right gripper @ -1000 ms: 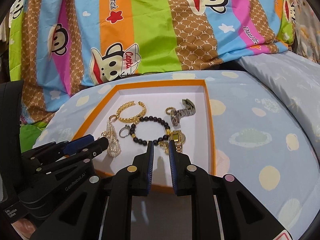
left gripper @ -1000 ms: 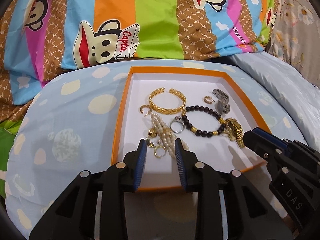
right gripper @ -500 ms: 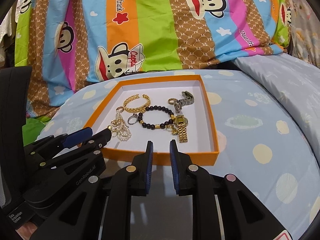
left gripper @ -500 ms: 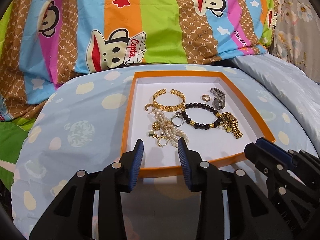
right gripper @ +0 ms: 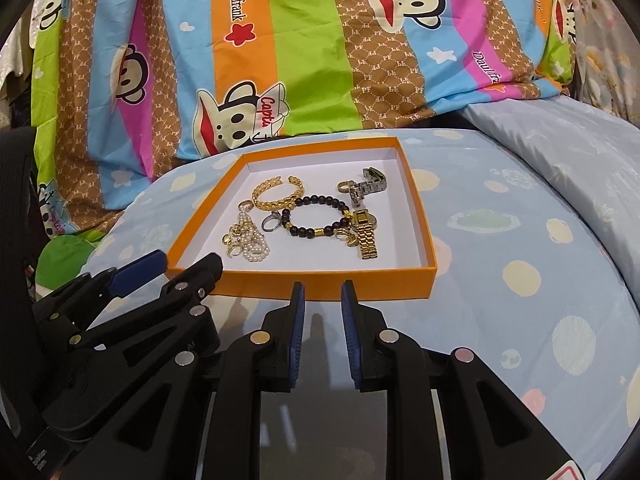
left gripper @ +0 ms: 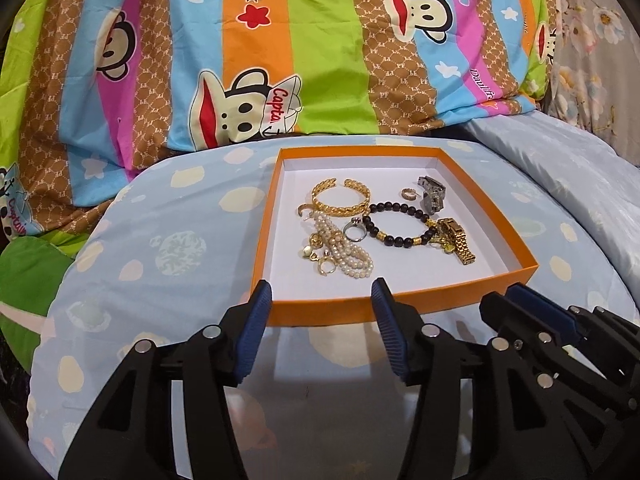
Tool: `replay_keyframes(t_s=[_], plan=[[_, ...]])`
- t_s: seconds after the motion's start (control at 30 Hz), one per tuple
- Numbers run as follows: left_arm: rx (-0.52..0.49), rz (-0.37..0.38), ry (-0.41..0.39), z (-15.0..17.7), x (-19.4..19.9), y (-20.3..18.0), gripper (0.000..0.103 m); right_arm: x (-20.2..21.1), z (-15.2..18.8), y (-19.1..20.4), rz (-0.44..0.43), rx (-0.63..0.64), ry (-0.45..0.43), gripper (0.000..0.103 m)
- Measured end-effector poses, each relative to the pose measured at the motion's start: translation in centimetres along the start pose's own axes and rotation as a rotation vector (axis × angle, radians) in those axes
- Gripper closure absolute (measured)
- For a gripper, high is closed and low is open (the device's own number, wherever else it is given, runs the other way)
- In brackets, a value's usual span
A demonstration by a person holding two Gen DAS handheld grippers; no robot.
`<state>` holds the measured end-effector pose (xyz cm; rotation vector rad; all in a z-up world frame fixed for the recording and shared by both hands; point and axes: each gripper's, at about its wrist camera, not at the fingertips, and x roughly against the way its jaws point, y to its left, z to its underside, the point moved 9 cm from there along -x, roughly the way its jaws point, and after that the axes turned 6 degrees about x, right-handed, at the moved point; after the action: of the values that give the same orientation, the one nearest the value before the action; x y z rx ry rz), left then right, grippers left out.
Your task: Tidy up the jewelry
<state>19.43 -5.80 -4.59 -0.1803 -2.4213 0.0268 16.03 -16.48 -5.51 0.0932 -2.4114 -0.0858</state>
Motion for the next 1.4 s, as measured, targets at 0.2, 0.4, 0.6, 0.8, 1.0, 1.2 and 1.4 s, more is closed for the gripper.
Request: replay_keyframes(t_s=[0.2, 0.4, 0.6, 0.8, 1.0, 1.2, 1.4], plan=[[0.027, -0.040, 0.005, 0.0, -0.1, 0.9, 0.043, 0.6, 0.1, -0.5, 0.050, -0.005, -0.013, 0.067], [0.051, -0.063, 0.011, 0.1, -0.2, 1.5, 0.033, 0.5, 0.3, -1.6, 0.081, -0.043, 0.003, 0.052], [0.083, -0.078, 0.018, 0.0, -0.4, 2.3, 0.025, 0.4, 0.4, -2.1, 0.108, -0.064, 0.010, 0.037], [0.103, -0.095, 0.021, 0.0, -0.4, 2.8, 0.021, 0.6, 0.3, -2.2, 0.118, -0.064, 0.006, 0.030], [0.097, -0.111, 0.019, 0.0, -0.4, 2.9, 0.019, 0.7, 0.3, -2.2, 0.144, -0.055, 0.002, 0.030], [0.089, -0.131, 0.013, 0.0, -0.3, 2.9, 0.019, 0.9, 0.3, -2.3, 0.167, -0.044, -0.002, 0.030], [0.082, -0.145, 0.011, 0.0, -0.2, 2.9, 0.019, 1.0, 0.3, -2.3, 0.181, -0.029, 0.000, 0.030]])
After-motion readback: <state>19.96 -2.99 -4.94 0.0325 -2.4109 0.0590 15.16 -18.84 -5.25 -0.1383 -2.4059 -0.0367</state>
